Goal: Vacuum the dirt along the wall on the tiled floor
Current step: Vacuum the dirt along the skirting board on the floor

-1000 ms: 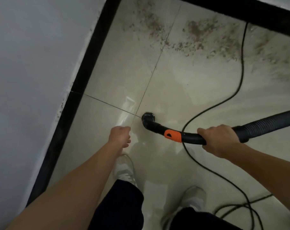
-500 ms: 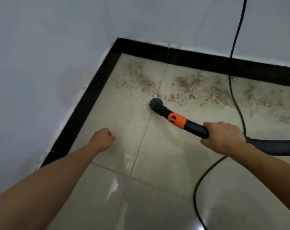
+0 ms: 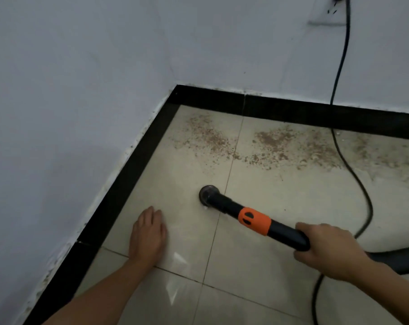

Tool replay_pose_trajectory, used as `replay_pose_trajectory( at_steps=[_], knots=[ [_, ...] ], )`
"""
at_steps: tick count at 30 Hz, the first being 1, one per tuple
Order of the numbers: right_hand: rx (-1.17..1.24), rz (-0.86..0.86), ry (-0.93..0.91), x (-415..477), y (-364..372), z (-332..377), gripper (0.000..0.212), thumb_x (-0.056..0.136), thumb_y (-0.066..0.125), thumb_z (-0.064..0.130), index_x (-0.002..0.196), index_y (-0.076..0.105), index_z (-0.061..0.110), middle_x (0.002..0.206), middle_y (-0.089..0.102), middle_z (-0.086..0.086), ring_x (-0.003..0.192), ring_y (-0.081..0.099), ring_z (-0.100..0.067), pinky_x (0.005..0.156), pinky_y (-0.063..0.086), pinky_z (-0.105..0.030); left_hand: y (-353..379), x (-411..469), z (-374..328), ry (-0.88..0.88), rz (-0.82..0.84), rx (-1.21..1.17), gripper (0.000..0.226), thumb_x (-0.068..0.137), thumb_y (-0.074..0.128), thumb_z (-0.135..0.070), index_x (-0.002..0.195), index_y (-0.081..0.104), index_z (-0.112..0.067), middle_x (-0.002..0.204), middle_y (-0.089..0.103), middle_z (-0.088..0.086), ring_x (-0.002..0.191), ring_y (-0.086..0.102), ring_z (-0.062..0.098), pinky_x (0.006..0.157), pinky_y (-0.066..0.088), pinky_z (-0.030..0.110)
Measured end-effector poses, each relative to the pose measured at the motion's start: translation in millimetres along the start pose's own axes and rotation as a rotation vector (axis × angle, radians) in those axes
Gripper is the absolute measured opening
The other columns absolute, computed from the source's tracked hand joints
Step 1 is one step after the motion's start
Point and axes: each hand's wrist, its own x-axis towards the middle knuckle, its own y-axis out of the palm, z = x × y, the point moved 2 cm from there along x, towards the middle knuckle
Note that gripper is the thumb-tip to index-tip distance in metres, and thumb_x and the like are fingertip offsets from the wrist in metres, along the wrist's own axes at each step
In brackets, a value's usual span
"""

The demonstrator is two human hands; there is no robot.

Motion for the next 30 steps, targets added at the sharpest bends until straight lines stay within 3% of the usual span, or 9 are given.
replay_pose_trajectory(
  at_steps=[6, 13, 18, 20, 22, 27, 30],
  knots=[
    [0.218, -0.034, 0.154, 23, -5, 22, 0.020, 0.079, 0.068, 0.039, 0.085, 0.052, 0.028, 0.074, 0.060, 0.008, 0.067, 0.059, -0.012, 0.053, 0.039, -0.026, 4, -5, 6, 0.004, -0.011, -0.112, 0.053, 0.088, 0.032, -0.031, 0.117, 0.064, -0.001, 0.127, 0.058, 0.025, 0.115, 0.057, 0.039, 0.091, 0.049, 0.048],
    [0.114, -0.148, 0.176, 39, -22, 55, 0.022, 0.080, 0.067, 0.042, 0.092, 0.054, 0.030, 0.073, 0.059, 0.009, 0.068, 0.059, -0.016, 0.053, 0.036, -0.027, 14, -12, 13, 0.007, -0.106, -0.219, 0.051, 0.093, 0.030, -0.028, 0.127, 0.058, -0.002, 0.138, 0.051, 0.021, 0.129, 0.047, 0.034, 0.105, 0.039, 0.043],
    [-0.026, 0.035, -0.035, -9, 12, 63, 0.027, 0.078, 0.052, 0.054, 0.096, 0.046, 0.035, 0.069, 0.049, 0.009, 0.080, 0.062, -0.012, 0.057, 0.034, -0.024, 16, -13, 16, -0.006, -0.160, -0.292, 0.050, 0.092, 0.028, -0.022, 0.130, 0.053, -0.001, 0.141, 0.047, 0.022, 0.131, 0.044, 0.035, 0.106, 0.038, 0.044],
    [-0.057, 0.091, -0.060, -28, 23, 53, 0.039, 0.072, 0.043, 0.059, 0.100, 0.048, 0.034, 0.066, 0.045, 0.009, 0.089, 0.065, -0.014, 0.063, 0.038, -0.026, 17, -13, 16, -0.013, -0.194, -0.329, 0.050, 0.089, 0.031, -0.016, 0.132, 0.050, 0.000, 0.143, 0.044, 0.022, 0.132, 0.042, 0.036, 0.107, 0.037, 0.045],
    [-0.094, 0.123, -0.033, -31, 26, 45, 0.031, 0.075, 0.048, 0.057, 0.097, 0.045, 0.035, 0.065, 0.044, 0.009, 0.091, 0.066, -0.015, 0.064, 0.037, -0.025, 18, -13, 16, -0.020, -0.217, -0.360, 0.049, 0.086, 0.037, -0.008, 0.133, 0.049, 0.001, 0.143, 0.043, 0.023, 0.131, 0.041, 0.037, 0.106, 0.038, 0.046],
    [-0.007, -0.066, 0.113, 24, 0, 60, 0.021, 0.082, 0.063, 0.045, 0.094, 0.050, 0.032, 0.079, 0.061, 0.008, 0.080, 0.063, -0.018, 0.059, 0.039, -0.028, 17, -15, 16, -0.029, -0.192, -0.342, 0.053, 0.084, 0.027, -0.015, 0.125, 0.056, 0.003, 0.135, 0.050, 0.026, 0.123, 0.049, 0.042, 0.100, 0.045, 0.049],
    [0.147, -0.156, 0.213, 60, -20, 69, 0.020, 0.081, 0.067, 0.038, 0.095, 0.056, 0.029, 0.076, 0.061, 0.004, 0.069, 0.060, -0.018, 0.056, 0.039, -0.027, 10, -9, 16, -0.015, -0.170, -0.281, 0.051, 0.083, 0.030, -0.019, 0.118, 0.060, 0.002, 0.129, 0.055, 0.025, 0.116, 0.055, 0.042, 0.093, 0.048, 0.050]
  ],
)
